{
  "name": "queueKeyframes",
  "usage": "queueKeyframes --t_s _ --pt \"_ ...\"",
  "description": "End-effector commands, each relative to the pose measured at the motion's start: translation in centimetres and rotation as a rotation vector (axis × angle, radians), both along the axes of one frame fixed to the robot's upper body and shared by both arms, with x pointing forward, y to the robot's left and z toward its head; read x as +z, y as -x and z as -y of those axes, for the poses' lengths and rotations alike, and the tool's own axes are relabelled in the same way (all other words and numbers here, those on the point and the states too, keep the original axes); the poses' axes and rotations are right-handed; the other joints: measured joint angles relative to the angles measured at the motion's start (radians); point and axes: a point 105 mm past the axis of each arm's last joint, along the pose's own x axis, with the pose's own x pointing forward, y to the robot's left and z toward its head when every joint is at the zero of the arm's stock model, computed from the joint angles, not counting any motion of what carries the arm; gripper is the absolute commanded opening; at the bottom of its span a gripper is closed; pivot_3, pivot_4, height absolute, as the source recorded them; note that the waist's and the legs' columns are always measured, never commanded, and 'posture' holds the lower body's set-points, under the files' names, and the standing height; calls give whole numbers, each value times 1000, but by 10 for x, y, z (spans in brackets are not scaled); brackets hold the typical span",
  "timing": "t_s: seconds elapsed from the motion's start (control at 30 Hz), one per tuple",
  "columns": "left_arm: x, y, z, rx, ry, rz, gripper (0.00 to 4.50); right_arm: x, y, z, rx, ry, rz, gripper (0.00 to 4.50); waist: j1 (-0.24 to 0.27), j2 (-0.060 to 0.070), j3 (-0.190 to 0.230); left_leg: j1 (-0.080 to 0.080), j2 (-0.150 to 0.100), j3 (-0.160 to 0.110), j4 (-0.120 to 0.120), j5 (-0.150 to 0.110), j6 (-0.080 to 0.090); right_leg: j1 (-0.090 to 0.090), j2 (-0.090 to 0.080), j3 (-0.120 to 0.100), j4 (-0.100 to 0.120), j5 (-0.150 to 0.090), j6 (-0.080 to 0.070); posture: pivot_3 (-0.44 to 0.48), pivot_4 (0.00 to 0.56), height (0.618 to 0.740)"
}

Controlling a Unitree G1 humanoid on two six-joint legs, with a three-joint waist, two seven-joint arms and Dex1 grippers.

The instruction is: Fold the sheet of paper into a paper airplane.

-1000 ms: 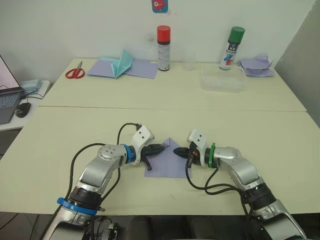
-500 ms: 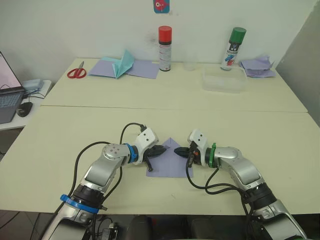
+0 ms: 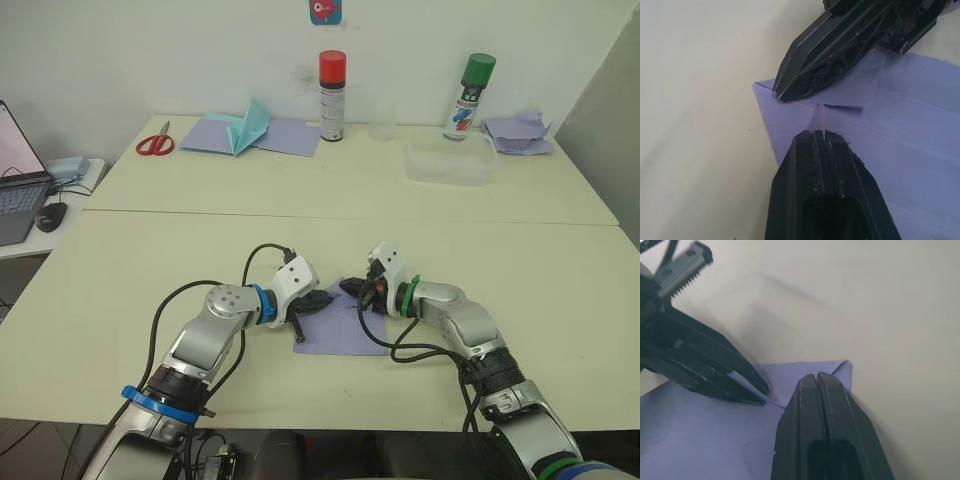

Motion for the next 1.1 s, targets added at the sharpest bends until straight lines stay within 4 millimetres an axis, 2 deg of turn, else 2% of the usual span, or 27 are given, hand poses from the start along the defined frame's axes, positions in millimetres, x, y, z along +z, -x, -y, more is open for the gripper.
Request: queueKeyframes --t_s 0.03,0.23,0.4,0.5,0.53,0.67,0.73,0.93,1.07,1.1 --pt "-9 1 -1 3 -32 -21 47 1 -5 -9 27 20 35 0 0 0 0 0 0 0 0 0 0 0 0 0 0 0 0 0 150 740" --pt "-10 2 -5 3 -45 -17 47 -1 -6 -18 52 18 37 0 0 0 0 0 0 0 0 0 0 0 0 0 0 0 0 0 150 740" --pt "-8 2 -8 -2 -57 5 47 -10 -6 -15 64 79 40 0 -1 0 0 0 0 0 0 0 0 0 0 0 0 0 0 0 150 740" --pt "-1 0 -8 -1 -27 52 47 -12 -6 -14 64 89 39 0 -2 0 0 0 1 0 0 0 0 0 0 0 0 0 0 0 150 740" --pt "4 -1 -7 8 2 54 539 -13 -6 -14 63 90 39 0 -2 0 0 0 1 0 0 0 0 0 0 0 0 0 0 0 150 740" --pt "16 5 -9 -8 45 39 1708 -14 -6 -14 62 92 37 0 -2 0 0 0 1 0 0 0 0 0 0 0 0 0 0 0 150 740" --pt "19 9 -16 -6 46 21 2331 -15 -6 -15 63 92 32 0 -3 0 0 0 1 0 0 0 0 0 0 0 0 0 0 0 150 740" --pt "50 8 -41 90 170 -11 4258 -15 -2 -17 84 89 22 0 -4 0 0 0 1 0 -1 0 0 0 0 0 0 0 0 0 150 740" --pt "48 -4 -43 164 190 23 4258 -16 0 -17 102 99 25 0 -3 0 0 0 1 0 -1 0 0 0 0 0 0 0 0 0 150 740" --pt "47 -6 -41 175 197 30 4069 -17 1 -17 104 101 25 0 -2 0 0 0 1 0 -1 0 0 0 0 0 0 0 0 0 150 740"
